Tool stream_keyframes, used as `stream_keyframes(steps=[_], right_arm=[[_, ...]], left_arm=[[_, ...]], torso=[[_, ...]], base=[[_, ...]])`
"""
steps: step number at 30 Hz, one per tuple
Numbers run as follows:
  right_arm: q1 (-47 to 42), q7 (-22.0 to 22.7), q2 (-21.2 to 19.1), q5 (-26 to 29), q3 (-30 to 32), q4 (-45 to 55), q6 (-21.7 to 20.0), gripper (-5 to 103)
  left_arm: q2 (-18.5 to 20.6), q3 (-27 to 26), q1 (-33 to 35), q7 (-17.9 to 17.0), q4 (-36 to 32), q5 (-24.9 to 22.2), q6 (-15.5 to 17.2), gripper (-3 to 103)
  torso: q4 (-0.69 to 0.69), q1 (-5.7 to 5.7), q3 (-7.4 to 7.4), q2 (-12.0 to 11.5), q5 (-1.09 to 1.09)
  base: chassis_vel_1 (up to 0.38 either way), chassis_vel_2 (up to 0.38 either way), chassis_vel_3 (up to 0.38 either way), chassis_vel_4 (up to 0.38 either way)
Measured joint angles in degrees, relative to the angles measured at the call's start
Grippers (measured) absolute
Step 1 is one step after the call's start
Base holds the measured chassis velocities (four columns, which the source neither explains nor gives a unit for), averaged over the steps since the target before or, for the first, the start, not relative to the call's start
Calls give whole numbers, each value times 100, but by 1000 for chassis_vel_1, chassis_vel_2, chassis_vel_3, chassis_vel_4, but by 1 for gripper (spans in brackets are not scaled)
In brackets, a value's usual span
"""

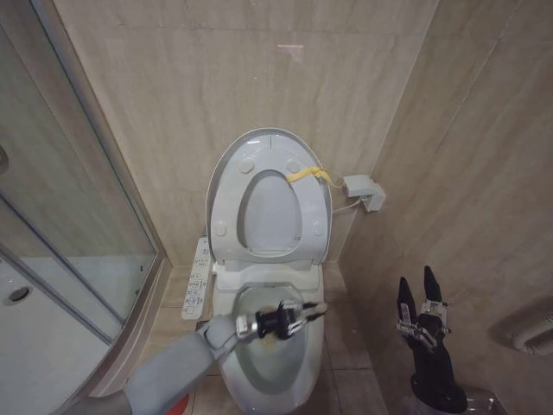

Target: Open the toilet lid, clean the toilet bowl with a toilet brush, close the toilet lid, and flush.

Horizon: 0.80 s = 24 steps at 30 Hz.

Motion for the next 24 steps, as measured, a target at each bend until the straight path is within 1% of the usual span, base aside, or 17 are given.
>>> stream_keyframes(steps=[1, 2, 4, 5, 7, 8, 9, 11, 12, 13, 14, 16, 18, 19, 21, 22, 24], right_arm=[[2, 0, 0, 0, -2, 0, 0, 100], [9, -1, 10, -7, -4, -7, -1, 100], [12, -11, 39, -27, -5, -31, 1, 100], [12, -11, 39, -27, -5, -31, 1, 100], [23, -17, 60, -45, -6, -45, 1, 100], [31, -18, 75, -60, -15, -47, 0, 100], [31, -18, 75, -60, -15, -47, 0, 100], [30, -18, 91, -70, -44, -43, 0, 100], [31, -19, 79, -78, -85, -41, -1, 100], [31, -19, 79, -78, -85, -41, -1, 100], [30, -22, 69, -80, -89, -41, -1, 100], [34, -25, 51, -77, -83, -54, 0, 100], [62, -25, 43, -69, -74, -83, 0, 100], [62, -25, 43, -69, -74, -83, 0, 100], [83, -25, 87, -79, -88, -84, 0, 100], [90, -25, 95, -91, -97, -83, 0, 100], [86, -26, 102, -126, -104, -78, 1, 100]], left_arm=[[-3, -26, -5, -2, -5, -7, 1, 20], [-28, -41, -65, -28, -193, -90, 47, 20], [-102, -6, -207, -76, -480, -221, 110, 20], [-102, -6, -207, -76, -480, -221, 110, 20], [-133, 115, -279, -93, -616, -270, 130, 20], [-93, 260, -248, -75, -509, -209, 131, 20], [-93, 260, -248, -75, -509, -209, 131, 20], [-23, 232, -145, 5, -114, -35, 54, 20], [91, 115, -86, 28, 63, 1, 21, 20], [91, 115, -86, 28, 63, 1, 21, 20], [176, 84, -90, 24, 77, -18, 22, 20], [375, 77, -155, 18, 29, -58, 41, 20], [523, 51, -253, 1, -283, -151, 90, 20], [523, 51, -253, 1, -283, -151, 90, 20], [469, 78, -239, -52, -647, -241, 153, 20], [457, 98, -194, -55, -715, -236, 159, 20], [458, 93, -103, -32, -652, -154, 138, 20]], torso=[[-2, 0, 0, 0, 0], [-2, -1, 0, 0, 0], [-13, 0, -1, 1, -1], [-13, 0, -1, 1, -1], [-18, -1, -2, 1, -1], [-17, 0, 0, 1, -1], [-17, 0, 0, 1, -1], [-11, 0, 0, 0, -1], [-3, 0, 0, 0, -3], [-3, 0, 0, 0, -3], [-6, 0, -1, 1, -3], [-5, -1, -1, 0, -1], [-5, 0, -1, 1, 2], [-5, 0, -1, 1, 2], [-15, 0, -1, 0, -1], [-17, 0, -1, 1, -1], [-15, 0, -1, 0, -2]], base=[[0, 0, 0, 0], [0, 0, 0, 0], [0, 0, 0, 0], [0, 0, 0, 0], [0, 0, 0, 0], [0, 0, 0, 0], [0, 0, 0, 0], [0, 0, 0, 0], [0, 0, 0, 0], [0, 0, 0, 0], [0, 0, 0, 0], [0, 0, 0, 0], [0, 0, 0, 0], [0, 0, 0, 0], [0, 0, 0, 0], [0, 0, 0, 0], [0, 0, 0, 0]])
